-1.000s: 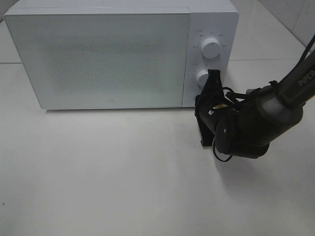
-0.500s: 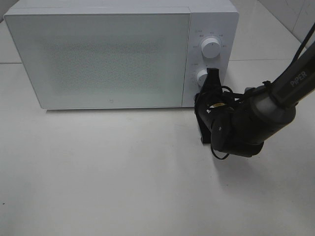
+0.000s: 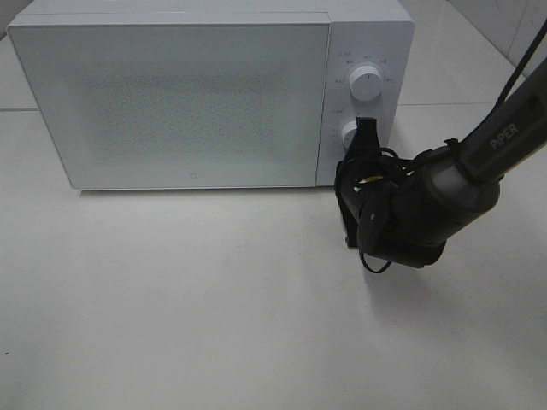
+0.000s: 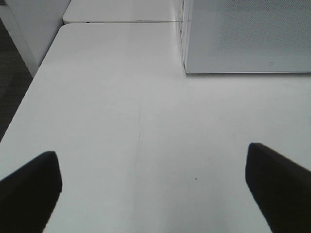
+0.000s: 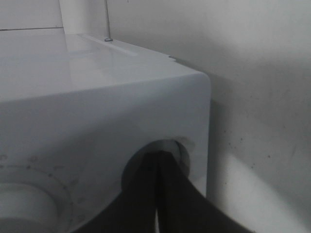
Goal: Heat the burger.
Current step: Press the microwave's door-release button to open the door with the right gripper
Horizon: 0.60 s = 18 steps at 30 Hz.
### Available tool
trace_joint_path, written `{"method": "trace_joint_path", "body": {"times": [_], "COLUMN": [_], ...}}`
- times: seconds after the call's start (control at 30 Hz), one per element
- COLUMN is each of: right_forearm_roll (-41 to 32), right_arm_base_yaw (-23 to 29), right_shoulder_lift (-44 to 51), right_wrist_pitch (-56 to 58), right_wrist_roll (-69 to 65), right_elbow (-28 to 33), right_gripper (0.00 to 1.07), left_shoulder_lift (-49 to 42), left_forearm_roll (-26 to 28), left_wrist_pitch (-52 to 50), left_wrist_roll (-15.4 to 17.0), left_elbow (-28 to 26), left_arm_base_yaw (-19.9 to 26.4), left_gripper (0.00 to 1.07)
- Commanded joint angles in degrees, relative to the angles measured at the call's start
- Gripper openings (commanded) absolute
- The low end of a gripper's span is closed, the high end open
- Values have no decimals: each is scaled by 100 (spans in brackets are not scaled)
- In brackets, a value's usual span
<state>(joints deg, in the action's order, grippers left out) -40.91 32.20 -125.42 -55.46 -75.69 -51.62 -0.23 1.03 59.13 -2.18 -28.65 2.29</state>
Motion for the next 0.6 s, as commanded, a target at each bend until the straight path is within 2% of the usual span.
{"method": "trace_joint_path", "body": {"times": [0.03, 0.4, 0.6], "right_forearm_roll": [160, 309, 344], "right_arm_base_yaw": [-275, -281, -264], "right_shoulder_lift": [-52, -97, -63], "right_wrist_pitch": [-859, -951, -579], "right_wrist_roll": [120, 269, 178], "right_elbow": [-527, -653, -642], "right_gripper": [0, 0, 0], "left_shoulder_lift": [-138, -138, -138], "left_forearm_roll": [-11, -11, -11], "left_wrist_pitch": [-23, -23, -23], "left_wrist_roll": [6, 6, 6], "left_elbow": [17, 17, 17], "left_arm_base_yaw": [6, 6, 6], "left_gripper": [98, 98, 98]}}
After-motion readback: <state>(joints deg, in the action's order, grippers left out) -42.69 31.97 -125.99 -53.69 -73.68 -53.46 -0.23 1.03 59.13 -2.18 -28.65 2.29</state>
